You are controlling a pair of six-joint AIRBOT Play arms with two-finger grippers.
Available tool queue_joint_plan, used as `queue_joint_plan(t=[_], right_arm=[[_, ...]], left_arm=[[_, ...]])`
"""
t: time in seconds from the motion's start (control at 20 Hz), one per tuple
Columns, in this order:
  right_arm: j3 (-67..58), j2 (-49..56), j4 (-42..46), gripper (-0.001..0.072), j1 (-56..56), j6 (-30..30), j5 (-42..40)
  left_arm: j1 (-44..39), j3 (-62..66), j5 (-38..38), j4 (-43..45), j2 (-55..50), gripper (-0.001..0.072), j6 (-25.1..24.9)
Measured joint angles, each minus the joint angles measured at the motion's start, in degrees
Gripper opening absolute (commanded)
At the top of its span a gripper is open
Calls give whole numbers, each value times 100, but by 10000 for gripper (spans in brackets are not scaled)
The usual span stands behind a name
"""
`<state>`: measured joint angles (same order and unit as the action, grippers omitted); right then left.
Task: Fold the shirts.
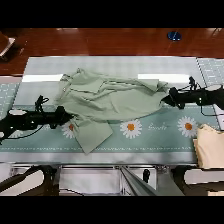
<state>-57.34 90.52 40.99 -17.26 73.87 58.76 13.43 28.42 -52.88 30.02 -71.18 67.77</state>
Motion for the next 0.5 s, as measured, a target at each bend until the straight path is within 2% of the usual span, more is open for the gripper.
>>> queue_joint_plan(t=[0.2, 0.5], right_arm=[[-1298, -396, 260, 26, 245, 79, 476], [-3344, -1958, 1239, 26, 328, 470, 761]], left_arm=[[146, 1143, -457, -243, 317, 25, -166], [275, 4142, -649, -627, 1071, 24, -96]])
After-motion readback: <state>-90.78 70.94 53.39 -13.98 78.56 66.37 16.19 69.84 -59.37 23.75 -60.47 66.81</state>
